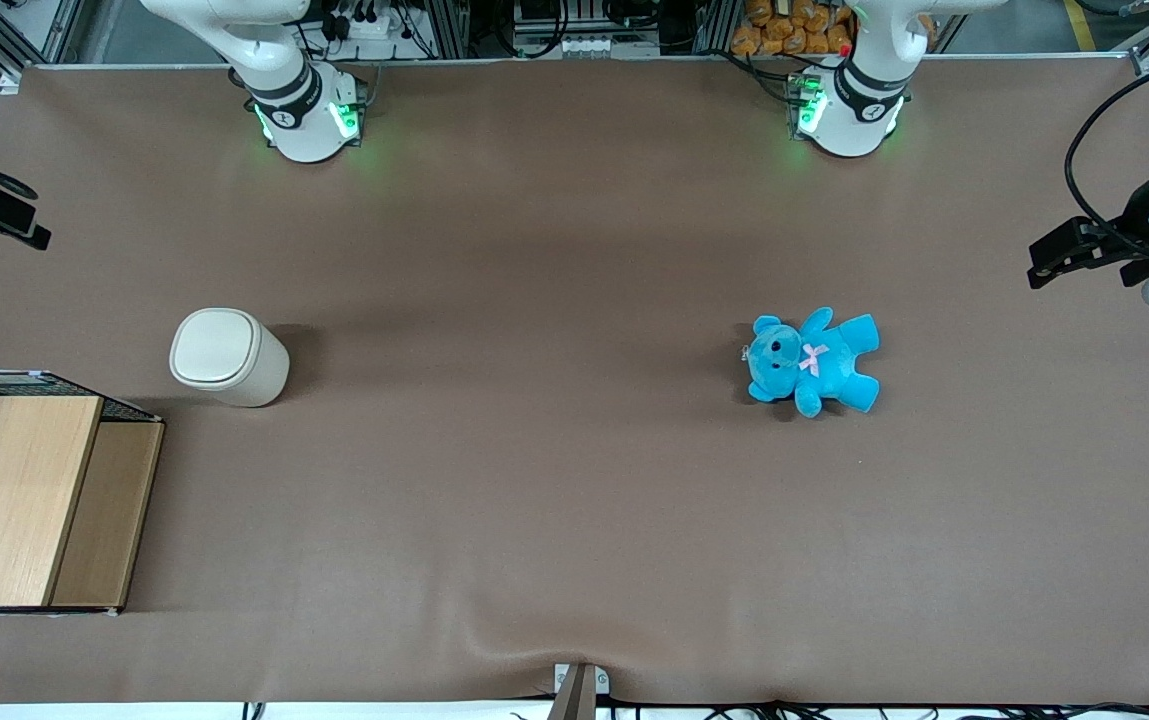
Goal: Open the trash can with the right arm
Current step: 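Move the right gripper down to the white trash can's lid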
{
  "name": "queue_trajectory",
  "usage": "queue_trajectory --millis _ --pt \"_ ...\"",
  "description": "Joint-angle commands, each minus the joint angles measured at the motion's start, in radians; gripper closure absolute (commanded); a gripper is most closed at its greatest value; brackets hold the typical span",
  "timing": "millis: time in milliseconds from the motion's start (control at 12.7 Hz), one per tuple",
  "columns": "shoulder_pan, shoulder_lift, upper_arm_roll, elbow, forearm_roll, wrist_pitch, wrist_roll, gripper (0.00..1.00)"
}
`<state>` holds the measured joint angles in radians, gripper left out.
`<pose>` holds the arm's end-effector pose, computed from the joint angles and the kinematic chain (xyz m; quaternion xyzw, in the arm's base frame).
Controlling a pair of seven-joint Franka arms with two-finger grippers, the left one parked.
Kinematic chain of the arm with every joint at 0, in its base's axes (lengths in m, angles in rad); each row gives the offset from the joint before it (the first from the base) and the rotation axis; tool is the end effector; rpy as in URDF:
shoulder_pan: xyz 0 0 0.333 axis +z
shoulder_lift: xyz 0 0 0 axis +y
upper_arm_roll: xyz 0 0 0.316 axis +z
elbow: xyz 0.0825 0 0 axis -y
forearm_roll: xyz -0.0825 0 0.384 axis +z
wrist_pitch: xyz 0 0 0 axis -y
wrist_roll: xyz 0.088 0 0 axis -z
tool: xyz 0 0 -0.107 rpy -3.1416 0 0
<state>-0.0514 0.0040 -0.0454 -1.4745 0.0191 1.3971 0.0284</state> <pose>0.5352 -0.0496 0.6524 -0.9972 0.0612 0.0403 0.0108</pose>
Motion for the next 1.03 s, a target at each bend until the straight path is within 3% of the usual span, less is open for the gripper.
queue_trajectory --millis 0,947 --pt "-0.005 0.002 0.001 0.017 -0.016 -0.015 -0.008 0.0" --pt "0.001 0.046 0.002 -0.05 -0.033 -0.009 -0.001 0.0"
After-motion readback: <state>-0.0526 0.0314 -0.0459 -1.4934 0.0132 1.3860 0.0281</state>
